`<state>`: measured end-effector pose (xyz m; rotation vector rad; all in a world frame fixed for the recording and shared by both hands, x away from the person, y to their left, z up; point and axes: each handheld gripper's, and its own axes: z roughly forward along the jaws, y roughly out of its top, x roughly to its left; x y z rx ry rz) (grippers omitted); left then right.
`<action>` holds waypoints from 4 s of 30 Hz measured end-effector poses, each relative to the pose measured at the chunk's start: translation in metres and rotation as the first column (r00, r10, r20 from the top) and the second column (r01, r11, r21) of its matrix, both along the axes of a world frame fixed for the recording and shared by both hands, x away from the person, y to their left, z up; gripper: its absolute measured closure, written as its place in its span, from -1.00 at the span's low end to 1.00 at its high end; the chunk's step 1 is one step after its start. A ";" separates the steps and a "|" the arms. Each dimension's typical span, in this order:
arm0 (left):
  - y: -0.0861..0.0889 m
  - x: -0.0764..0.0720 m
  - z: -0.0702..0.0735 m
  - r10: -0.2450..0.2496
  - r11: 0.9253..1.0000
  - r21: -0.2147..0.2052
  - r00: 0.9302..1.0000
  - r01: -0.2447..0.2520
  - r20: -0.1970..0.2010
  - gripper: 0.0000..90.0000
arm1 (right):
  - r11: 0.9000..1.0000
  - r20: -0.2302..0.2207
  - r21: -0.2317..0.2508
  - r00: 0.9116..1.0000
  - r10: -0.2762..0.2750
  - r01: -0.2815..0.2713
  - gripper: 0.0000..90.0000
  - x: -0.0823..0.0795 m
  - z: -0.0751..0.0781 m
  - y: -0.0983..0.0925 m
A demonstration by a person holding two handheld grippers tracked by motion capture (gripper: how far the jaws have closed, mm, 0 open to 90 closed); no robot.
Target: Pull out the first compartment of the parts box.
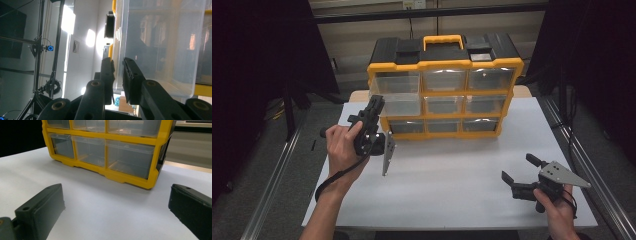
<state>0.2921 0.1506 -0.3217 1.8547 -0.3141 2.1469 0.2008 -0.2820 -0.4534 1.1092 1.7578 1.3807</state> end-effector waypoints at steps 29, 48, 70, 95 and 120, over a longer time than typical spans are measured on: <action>0.005 0.000 -0.003 -0.063 0.984 -0.172 0.996 0.052 -0.059 0.27 | 1.000 -0.005 0.003 1.000 -0.027 0.027 -0.99 0.000 -0.001 -0.003; 0.013 0.006 0.000 -0.158 0.845 -0.535 0.959 0.008 -0.235 -0.78 | 1.000 -0.004 -0.001 1.000 0.006 -0.006 -0.99 0.004 0.000 0.002; 0.034 0.022 -0.004 -0.471 0.442 -0.881 0.793 -0.167 -0.387 -0.94 | 1.000 -0.011 -0.002 1.000 0.010 -0.010 -0.99 0.006 -0.001 0.002; 0.037 0.029 -0.092 -0.455 0.438 -0.840 0.727 -0.319 -0.514 -0.85 | 1.000 -0.013 0.000 1.000 0.020 -0.020 -1.00 0.007 -0.001 0.003; 0.082 -0.016 -0.118 -0.556 0.348 -0.854 0.647 -0.388 -0.521 -0.91 | 1.000 -0.009 0.000 1.000 0.005 -0.005 -1.00 0.006 0.000 0.002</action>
